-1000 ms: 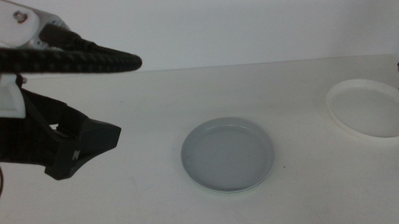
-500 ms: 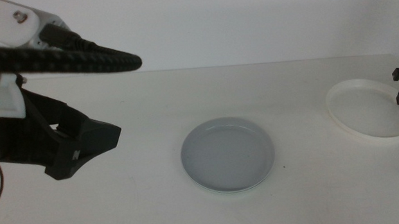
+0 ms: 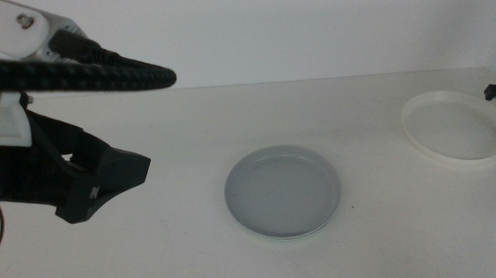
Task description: Stack the three bowls on top of each other.
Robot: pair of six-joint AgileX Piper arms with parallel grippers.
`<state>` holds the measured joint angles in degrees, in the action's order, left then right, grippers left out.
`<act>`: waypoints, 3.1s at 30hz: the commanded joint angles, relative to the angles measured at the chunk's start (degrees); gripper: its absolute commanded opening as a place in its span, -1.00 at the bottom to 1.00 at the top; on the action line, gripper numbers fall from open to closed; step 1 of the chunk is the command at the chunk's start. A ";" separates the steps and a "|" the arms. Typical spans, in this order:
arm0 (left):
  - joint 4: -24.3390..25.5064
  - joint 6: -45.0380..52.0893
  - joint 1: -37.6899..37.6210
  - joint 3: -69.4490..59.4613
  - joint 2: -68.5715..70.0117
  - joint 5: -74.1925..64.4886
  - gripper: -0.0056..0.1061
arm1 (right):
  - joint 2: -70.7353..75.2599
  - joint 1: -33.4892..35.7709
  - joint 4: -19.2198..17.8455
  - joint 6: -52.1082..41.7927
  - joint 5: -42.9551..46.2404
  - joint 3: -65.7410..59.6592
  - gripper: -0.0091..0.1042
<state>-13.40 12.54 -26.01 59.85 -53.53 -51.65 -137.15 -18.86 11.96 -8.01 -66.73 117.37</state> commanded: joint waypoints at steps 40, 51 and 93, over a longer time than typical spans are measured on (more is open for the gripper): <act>-1.04 -0.23 -0.20 1.42 0.53 3.04 0.99 | 24.40 38.52 4.51 4.27 2.60 -19.08 -0.86; -1.04 -0.23 -0.20 1.42 0.53 3.04 0.99 | 24.29 38.57 4.99 3.99 16.14 -25.34 -0.86; 8.35 -4.98 10.83 16.72 -15.93 3.78 0.98 | 44.73 26.58 -6.29 4.27 0.96 -14.27 0.22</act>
<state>-4.57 8.23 -18.51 72.08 -68.28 -49.31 -97.70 9.49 6.04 -3.44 -68.24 103.61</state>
